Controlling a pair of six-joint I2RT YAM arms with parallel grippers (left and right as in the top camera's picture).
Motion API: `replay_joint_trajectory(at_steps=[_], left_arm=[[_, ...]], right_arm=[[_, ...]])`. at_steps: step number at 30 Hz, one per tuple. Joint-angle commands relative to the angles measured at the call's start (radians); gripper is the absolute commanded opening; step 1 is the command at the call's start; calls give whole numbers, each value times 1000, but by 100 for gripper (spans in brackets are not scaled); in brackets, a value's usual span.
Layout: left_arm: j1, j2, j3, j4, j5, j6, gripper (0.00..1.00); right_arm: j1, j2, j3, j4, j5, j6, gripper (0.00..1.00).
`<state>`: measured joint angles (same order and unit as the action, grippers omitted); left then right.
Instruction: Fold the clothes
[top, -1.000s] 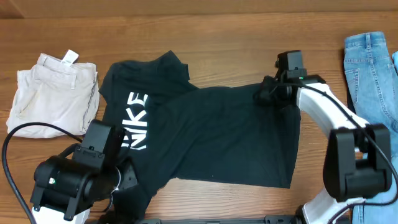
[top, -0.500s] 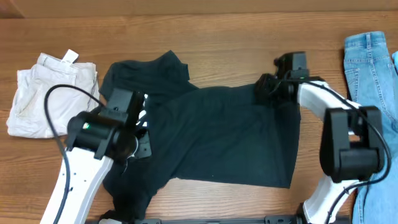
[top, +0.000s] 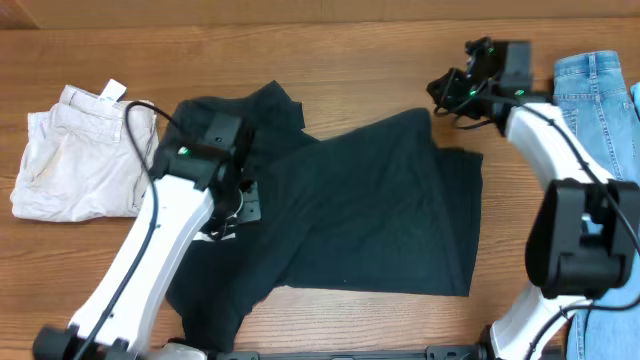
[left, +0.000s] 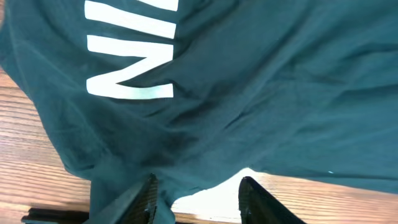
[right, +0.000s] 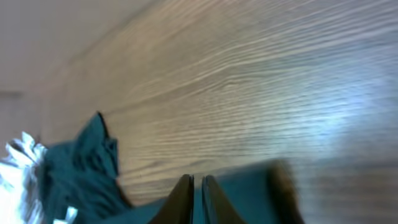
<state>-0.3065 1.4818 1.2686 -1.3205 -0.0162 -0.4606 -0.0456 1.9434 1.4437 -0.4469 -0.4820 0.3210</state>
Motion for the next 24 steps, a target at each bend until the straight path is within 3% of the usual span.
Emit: replay_joint_trajectory(at_steps=[1, 5, 9, 12, 15, 19, 24], left_arm=[[5, 53, 11, -6, -6, 20, 44], [6, 61, 11, 18, -19, 20, 46], [6, 61, 11, 4, -7, 20, 46], [6, 43, 14, -27, 10, 19, 32], [6, -42, 17, -68, 6, -14, 33], [6, -244, 17, -101, -15, -74, 41], [6, -504, 16, -135, -10, -106, 56]], right_arm=[[-29, -30, 23, -136, 57, -8, 10], [-55, -30, 23, -299, 152, -15, 7], [-53, -30, 21, -539, 152, -19, 31], [-53, -31, 21, -617, 149, -68, 34], [-53, -43, 21, -676, 86, -112, 35], [-53, -124, 21, -801, 77, -113, 38], [-53, -349, 12, -992, 93, -81, 44]])
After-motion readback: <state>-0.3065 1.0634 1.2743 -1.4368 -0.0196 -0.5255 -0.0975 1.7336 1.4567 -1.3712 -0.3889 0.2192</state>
